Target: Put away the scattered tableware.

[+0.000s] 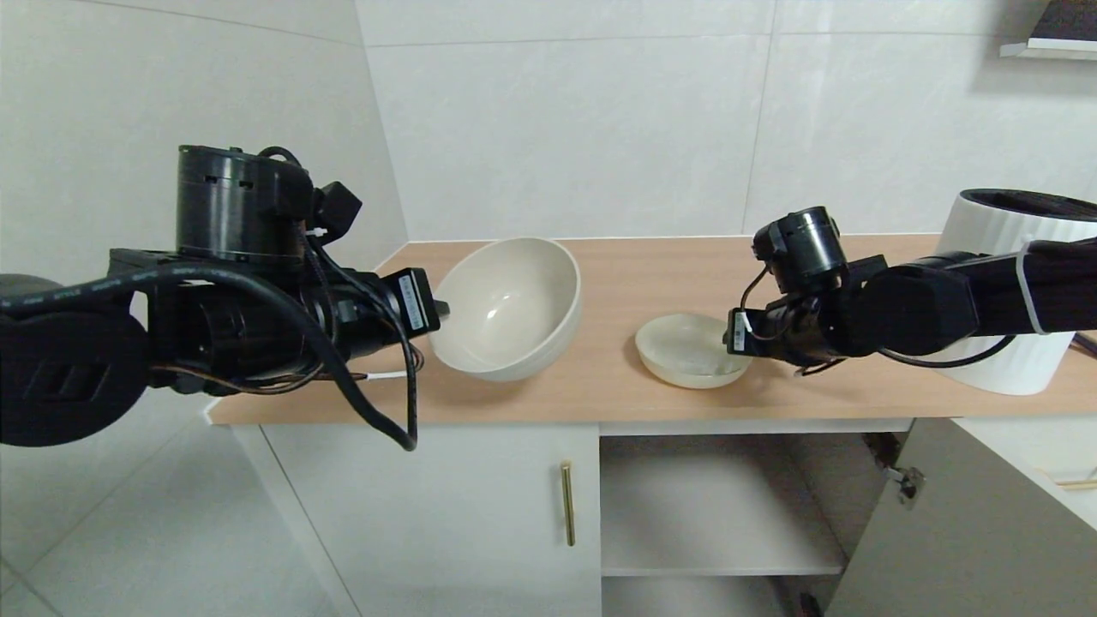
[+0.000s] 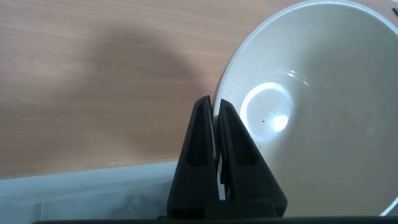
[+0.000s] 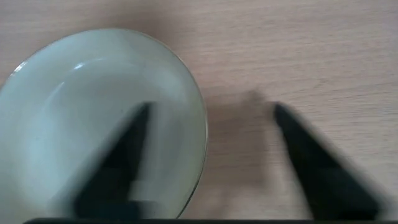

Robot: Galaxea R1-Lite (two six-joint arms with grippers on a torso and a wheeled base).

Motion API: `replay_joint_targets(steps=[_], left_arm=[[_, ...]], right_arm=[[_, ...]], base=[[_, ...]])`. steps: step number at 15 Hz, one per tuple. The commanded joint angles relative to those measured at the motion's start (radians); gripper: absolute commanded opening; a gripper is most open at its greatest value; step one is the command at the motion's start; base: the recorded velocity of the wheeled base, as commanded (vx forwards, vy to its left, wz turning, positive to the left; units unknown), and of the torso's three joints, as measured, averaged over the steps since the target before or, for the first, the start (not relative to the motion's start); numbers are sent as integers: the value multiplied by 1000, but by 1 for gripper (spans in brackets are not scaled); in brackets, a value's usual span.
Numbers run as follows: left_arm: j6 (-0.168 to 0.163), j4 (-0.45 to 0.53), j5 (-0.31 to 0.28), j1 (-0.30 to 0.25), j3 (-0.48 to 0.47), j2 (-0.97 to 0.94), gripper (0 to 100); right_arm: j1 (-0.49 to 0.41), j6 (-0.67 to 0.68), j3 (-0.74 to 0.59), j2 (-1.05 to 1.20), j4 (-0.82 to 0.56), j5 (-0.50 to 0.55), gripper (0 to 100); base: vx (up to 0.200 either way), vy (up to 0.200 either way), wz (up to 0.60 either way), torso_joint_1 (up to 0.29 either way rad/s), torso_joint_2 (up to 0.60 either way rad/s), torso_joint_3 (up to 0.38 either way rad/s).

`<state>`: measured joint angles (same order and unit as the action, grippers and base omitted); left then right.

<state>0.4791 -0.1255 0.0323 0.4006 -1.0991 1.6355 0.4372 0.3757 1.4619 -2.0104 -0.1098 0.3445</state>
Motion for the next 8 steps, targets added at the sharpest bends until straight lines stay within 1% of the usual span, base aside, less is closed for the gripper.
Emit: replay_joint_targets(steps=[1,3,5,6,7,8], left_arm=[[3,0,1,0,1,-6,0],[3,0,0,0,10,-23,0],[3,0,0,0,25,-48,0],[3,0,0,0,41,-63,0],[3,0,0,0,64,-105,0],[3,0,-2,1,82,-131,0]], right_arm=[[0,2,0,-5,-1,-2,0],[0,3,-3,19,-2,-5,0],[0,26,-14,81,-37,-44,0],[0,43,-18,122,-70,-104,0],[0,91,-34,229,-157,-257,0],[-2,100,-49,297,-197,-325,0]], base=[[0,0,0,0,0,0],[0,0,0,0,0,0],[0,0,0,0,0,0],[0,0,0,0,0,0],[0,0,0,0,0,0],[0,0,0,0,0,0]])
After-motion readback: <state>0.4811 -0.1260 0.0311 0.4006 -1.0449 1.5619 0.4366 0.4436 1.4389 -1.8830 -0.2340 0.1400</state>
